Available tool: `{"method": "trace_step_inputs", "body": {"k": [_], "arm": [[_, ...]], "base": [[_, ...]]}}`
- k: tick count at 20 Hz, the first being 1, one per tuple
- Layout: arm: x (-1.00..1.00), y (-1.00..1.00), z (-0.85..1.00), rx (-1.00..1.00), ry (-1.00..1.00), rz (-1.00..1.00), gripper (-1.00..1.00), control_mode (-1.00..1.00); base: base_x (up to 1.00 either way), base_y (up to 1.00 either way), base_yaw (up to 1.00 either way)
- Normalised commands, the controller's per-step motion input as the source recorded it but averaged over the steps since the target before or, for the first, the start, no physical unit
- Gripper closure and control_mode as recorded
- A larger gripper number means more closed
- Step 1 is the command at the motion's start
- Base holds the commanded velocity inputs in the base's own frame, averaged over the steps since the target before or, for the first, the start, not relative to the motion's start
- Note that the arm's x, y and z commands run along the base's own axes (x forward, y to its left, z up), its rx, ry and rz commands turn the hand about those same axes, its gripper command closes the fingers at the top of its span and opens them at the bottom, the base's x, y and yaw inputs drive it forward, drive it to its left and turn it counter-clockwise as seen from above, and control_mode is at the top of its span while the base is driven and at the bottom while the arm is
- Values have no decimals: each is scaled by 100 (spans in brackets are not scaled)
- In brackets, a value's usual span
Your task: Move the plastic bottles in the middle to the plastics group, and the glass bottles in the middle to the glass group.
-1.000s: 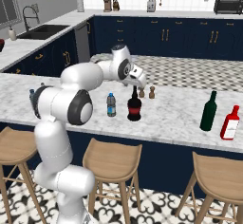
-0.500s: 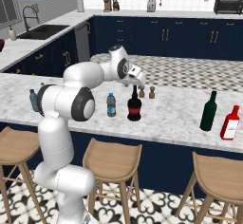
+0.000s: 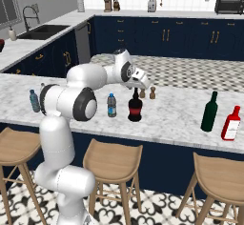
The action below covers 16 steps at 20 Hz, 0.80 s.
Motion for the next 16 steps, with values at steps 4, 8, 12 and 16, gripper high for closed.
{"method": "trace_step_inputs", "body": {"k": [4, 8, 12, 16], "arm": [[8, 0, -7, 1, 0, 0, -100, -100], [2, 0, -13, 3, 0, 0, 100, -100], [0, 0, -26, 7, 0, 1, 100, -100], [0, -5, -22, 8, -2, 6, 100, -100]], "base": [[0, 0, 0], [0, 0, 0], [0, 0, 0], [0, 0, 0]]}}
